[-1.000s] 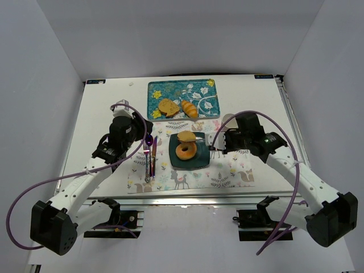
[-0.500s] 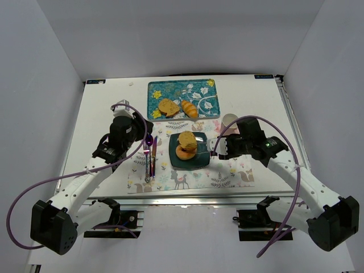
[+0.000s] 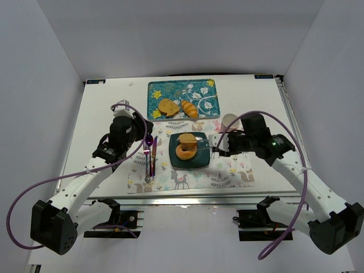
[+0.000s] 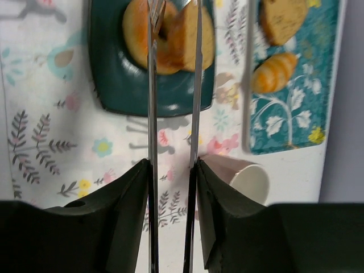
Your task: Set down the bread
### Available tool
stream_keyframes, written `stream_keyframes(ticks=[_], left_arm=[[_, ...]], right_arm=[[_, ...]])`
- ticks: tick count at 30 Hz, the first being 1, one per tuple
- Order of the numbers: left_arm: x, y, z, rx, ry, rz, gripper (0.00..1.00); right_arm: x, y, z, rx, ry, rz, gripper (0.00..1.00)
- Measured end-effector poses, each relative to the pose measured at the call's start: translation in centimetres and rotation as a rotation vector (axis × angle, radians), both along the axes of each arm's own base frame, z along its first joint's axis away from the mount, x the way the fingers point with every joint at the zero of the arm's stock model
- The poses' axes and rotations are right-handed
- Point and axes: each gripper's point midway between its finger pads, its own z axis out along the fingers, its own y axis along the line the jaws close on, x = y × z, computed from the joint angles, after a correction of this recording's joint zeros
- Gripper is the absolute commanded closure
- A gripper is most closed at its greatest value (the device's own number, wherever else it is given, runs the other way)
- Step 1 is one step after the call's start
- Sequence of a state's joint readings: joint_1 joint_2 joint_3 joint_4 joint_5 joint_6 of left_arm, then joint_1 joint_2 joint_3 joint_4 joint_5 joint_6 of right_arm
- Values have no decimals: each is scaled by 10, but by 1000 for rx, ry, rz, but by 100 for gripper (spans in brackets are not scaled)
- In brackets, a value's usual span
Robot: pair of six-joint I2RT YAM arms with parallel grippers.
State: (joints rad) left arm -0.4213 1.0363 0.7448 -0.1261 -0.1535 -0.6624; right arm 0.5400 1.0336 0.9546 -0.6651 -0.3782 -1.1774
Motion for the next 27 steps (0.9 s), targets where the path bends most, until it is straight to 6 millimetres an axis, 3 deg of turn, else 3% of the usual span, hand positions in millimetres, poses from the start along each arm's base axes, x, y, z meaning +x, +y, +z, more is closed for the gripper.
stream_keyframes(ticks=[5, 7, 9, 11, 13, 17, 19, 22, 27], left_arm=[[0, 0, 0, 0, 0, 0, 46], [0, 0, -1, 0, 2, -2, 50], [0, -1, -1, 0, 4, -5, 58], [0, -2, -1, -3, 4, -7, 64], [-1, -2, -1, -3, 4, -12, 70], [-1, -5, 1, -12, 0, -25, 72], [0, -7, 3, -20, -6, -31, 72], [1, -9, 6, -31, -17, -37, 69], [1, -10, 7, -37, -21, -44, 59]], right_arm=[[9, 14, 49, 131, -6, -62, 73], [21, 20, 70, 196, -8, -126, 99], [42, 21, 84, 269, 2, -236, 100], [72, 7, 88, 339, 21, -410, 100], [105, -24, 85, 419, 65, -609, 100], [164, -110, 56, 528, 198, -1023, 100], [179, -147, 31, 552, 255, -1176, 100], [176, -184, -17, 556, 326, -1342, 100], [157, -206, -85, 516, 427, -1478, 100]])
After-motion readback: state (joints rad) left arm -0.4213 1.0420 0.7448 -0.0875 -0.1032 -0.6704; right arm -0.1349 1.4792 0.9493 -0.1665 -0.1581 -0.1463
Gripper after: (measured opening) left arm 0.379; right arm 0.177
